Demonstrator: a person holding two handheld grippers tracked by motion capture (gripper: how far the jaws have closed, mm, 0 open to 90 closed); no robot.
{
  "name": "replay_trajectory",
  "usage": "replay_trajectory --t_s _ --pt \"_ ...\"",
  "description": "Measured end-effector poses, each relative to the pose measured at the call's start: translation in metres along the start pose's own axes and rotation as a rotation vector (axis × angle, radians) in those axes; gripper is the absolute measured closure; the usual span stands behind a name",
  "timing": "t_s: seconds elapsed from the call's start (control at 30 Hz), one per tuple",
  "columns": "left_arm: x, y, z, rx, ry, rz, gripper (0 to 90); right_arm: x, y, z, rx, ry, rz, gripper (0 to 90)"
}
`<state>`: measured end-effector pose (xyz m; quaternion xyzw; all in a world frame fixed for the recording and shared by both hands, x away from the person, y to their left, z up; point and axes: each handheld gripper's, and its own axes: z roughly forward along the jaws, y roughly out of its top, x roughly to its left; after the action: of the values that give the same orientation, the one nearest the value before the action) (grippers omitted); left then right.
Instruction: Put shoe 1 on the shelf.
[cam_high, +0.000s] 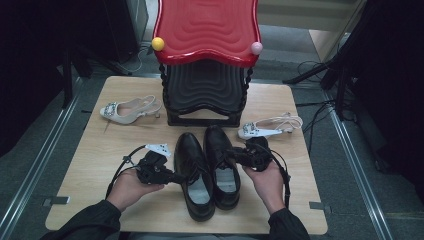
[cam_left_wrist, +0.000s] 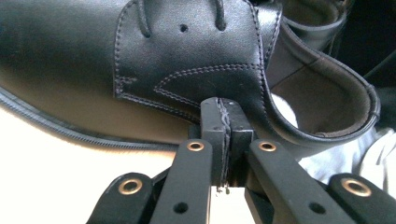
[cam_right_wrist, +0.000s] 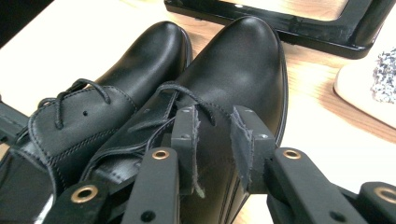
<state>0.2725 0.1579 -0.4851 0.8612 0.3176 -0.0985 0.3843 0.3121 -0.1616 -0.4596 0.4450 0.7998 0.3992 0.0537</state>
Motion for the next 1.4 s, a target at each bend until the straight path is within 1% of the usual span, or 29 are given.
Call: replay_trajectory --t_s 0.07,0.23,0.3,0.33,0.4,0.43,0.47,0.53,0.63,0.7,0.83,0.9,0.93,1.0,1.07,1.17,1.2,1.23,1.37,1.4 --pt "0.002 0.0 -0.004 -0.014 -0.001 -0.004 83.9 0.001 -0.001 -0.004 0.0 0.005 0.002 71.1" --pt "0.007 0.002 -0.012 -0.021 0.025 -0.006 78.4 0.006 -0.003 -0.013 -0.005 0.014 -0.004 68.9" --pt "0.008 0.003 -0.015 -0.02 0.027 -0.004 77.0 0.009 -0.004 -0.017 -0.009 0.021 -0.007 68.1" --pt "0.01 0.003 -0.017 -0.029 0.025 -0.008 75.2 0.011 -0.005 -0.019 -0.01 0.024 -0.01 67.4" --pt "0.012 0.004 -0.022 -0.034 0.043 -0.006 72.3 0.013 -0.006 -0.022 -0.011 0.027 -0.009 66.7" --pt "0.013 0.005 -0.024 -0.036 0.036 -0.008 70.4 0.014 -0.007 -0.024 -0.011 0.031 -0.01 66.5" --pt "0.014 0.005 -0.026 -0.041 0.042 -0.006 69.0 0.016 -0.007 -0.025 -0.01 0.032 -0.006 66.2" --pt "0.015 0.006 -0.029 -0.05 0.043 -0.013 65.5 0.019 -0.009 -0.027 -0.008 0.04 -0.007 65.6" --pt "0.018 0.007 -0.034 -0.064 0.058 -0.018 60.3 0.024 -0.011 -0.028 -0.003 0.047 -0.012 64.7" --pt "0.021 0.008 -0.036 -0.062 0.061 -0.017 57.2 0.027 -0.013 -0.029 0.0 0.05 -0.013 63.9" --pt "0.025 0.01 -0.04 -0.07 0.083 -0.023 52.3 0.033 -0.017 -0.029 0.01 0.058 -0.014 62.7" --pt "0.028 0.01 -0.042 -0.081 0.078 -0.032 50.0 0.036 -0.018 -0.03 0.014 0.059 -0.02 62.1" --pt "0.029 0.011 -0.042 -0.081 0.074 -0.037 49.4 0.038 -0.019 -0.03 0.015 0.062 -0.024 62.1" --pt "0.032 0.012 -0.043 -0.078 0.086 -0.036 48.2 0.041 -0.021 -0.029 0.015 0.066 -0.031 61.9" --pt "0.035 0.013 -0.043 -0.078 0.081 -0.039 47.4 0.044 -0.022 -0.029 0.022 0.07 -0.033 61.9" --pt "0.037 0.015 -0.044 -0.088 0.083 -0.047 46.2 0.048 -0.025 -0.029 0.033 0.073 -0.032 61.9" --pt "0.038 0.016 -0.045 -0.083 0.085 -0.044 45.9 0.05 -0.026 -0.029 0.037 0.078 -0.029 61.8" --pt "0.039 0.016 -0.044 -0.086 0.084 -0.048 45.6 0.051 -0.026 -0.029 0.038 0.079 -0.031 61.7" --pt "0.042 0.018 -0.044 -0.077 0.087 -0.049 45.0 0.056 -0.029 -0.027 0.061 0.086 -0.029 61.3" --pt "0.042 0.019 -0.043 -0.079 0.093 -0.052 45.0 0.057 -0.029 -0.025 0.067 0.088 -0.032 60.9"
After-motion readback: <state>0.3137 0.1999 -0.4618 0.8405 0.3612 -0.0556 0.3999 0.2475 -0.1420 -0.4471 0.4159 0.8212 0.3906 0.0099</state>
